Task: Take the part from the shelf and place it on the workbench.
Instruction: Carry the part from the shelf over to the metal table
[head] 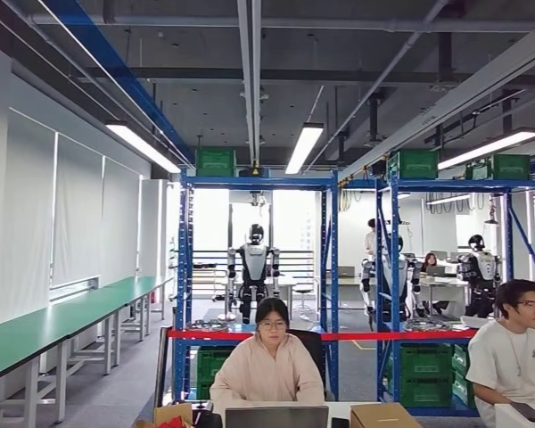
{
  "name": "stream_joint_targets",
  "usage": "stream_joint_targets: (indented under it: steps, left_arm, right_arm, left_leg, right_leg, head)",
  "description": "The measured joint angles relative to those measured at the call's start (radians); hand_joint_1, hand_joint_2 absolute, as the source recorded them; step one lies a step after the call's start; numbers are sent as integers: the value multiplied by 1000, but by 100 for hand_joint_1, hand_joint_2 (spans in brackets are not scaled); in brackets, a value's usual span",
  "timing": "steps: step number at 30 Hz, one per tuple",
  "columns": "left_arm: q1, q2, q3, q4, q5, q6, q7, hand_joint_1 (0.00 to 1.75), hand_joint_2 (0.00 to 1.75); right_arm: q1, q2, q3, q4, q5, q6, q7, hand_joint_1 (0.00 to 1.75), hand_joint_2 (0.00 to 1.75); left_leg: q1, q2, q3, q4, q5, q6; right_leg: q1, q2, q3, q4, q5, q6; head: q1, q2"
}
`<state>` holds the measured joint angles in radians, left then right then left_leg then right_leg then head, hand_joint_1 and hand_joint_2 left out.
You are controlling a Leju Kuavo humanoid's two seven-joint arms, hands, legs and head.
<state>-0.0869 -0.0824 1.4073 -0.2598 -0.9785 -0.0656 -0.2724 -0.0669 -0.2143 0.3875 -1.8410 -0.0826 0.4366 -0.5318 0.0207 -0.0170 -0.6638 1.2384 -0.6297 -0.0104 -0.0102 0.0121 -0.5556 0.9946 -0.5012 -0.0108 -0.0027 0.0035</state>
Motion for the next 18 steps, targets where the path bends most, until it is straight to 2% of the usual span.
stream_joint_targets:
  steps: [1,2,3,5,6,7,8,11,12,13,15,16,17,18]
  left_arm:
    - [1,0,0,0,0,0,0,0,175]
    - [2,0,0,0,0,0,0,0,175]
    - [3,0,0,0,0,0,-1,0,175]
    - [4,1,0,0,0,0,-3,0,175]
    - [3,1,0,0,0,0,-4,0,175]
    - [2,2,0,0,0,0,-4,0,175]
    - [1,2,0,0,0,0,-5,0,175]
    - [2,2,0,0,0,1,-6,0,175]
    - [2,3,0,0,1,1,-6,0,175]
    - [2,3,0,0,1,1,-7,0,175]
    - [1,4,0,0,1,1,-9,0,175]
    - [2,4,0,0,1,1,-10,0,175]
    - [3,4,0,0,1,1,-10,0,175]
    - [4,4,0,0,1,1,-10,0,175]
  right_arm:
    - [0,0,0,1,-3,2,0,175,175]
    - [1,0,0,1,-5,3,0,175,175]
    - [1,0,1,1,-6,4,0,175,175]
    - [0,0,1,1,-6,5,0,175,175]
    - [0,0,1,1,-6,5,0,175,175]
    - [0,0,1,1,-6,5,0,175,175]
    - [0,0,1,1,-6,6,0,175,175]
    - [0,0,0,-1,-6,7,0,175,175]
    - [-1,0,-1,-2,-6,7,-1,175,175]
    - [-1,0,-1,-2,-6,7,-1,175,175]
    - [0,0,-1,-2,-5,7,-2,175,175]
    - [2,0,-1,-2,-5,7,-2,175,175]
    - [3,0,-1,-1,-5,7,-2,175,175]
    - [3,0,-1,-1,-5,7,-2,175,175]
  left_leg:
    - [0,1,-27,47,-9,-2]
    - [0,2,-39,60,1,-2]
    - [0,3,-32,33,30,-2]
    - [-1,6,22,-92,108,3]
    - [-2,7,48,-151,131,7]
    - [-4,8,64,-186,140,11]
    - [-6,8,71,-201,138,15]
    - [-5,8,74,-208,134,29]
    - [-3,8,77,-210,134,34]
    - [0,8,80,-212,132,38]
    - [-1,8,83,-212,128,44]
    - [-1,8,86,-212,125,45]
    - [-1,8,89,-212,122,45]
    - [-1,7,95,-212,119,45]
  right_leg:
    - [1,-3,3,0,-3,-1]
    - [1,-5,8,0,-7,-1]
    - [1,-6,14,0,-11,1]
    - [1,-6,27,2,-22,7]
    - [3,-6,32,4,-27,11]
    - [5,-6,34,5,-31,16]
    - [6,-6,34,5,-34,21]
    - [5,-7,35,9,-44,36]
    - [4,-8,26,32,-59,41]
    - [3,-8,6,77,-84,46]
    - [1,-9,-67,215,-141,53]
    - [0,-9,-102,273,-155,54]
    - [0,-9,-122,299,-150,55]
    - [0,-9,-123,282,-123,54]
  head:
    - [0,0]
    - [0,0]
    - [0,0]
    - [0,0]
    - [0,0]
    - [0,0]
    - [0,0]
    - [0,0]
    - [0,0]
    - [0,0]
    - [0,0]
    - [0,0]
    - [0,0]
    - [0,0]
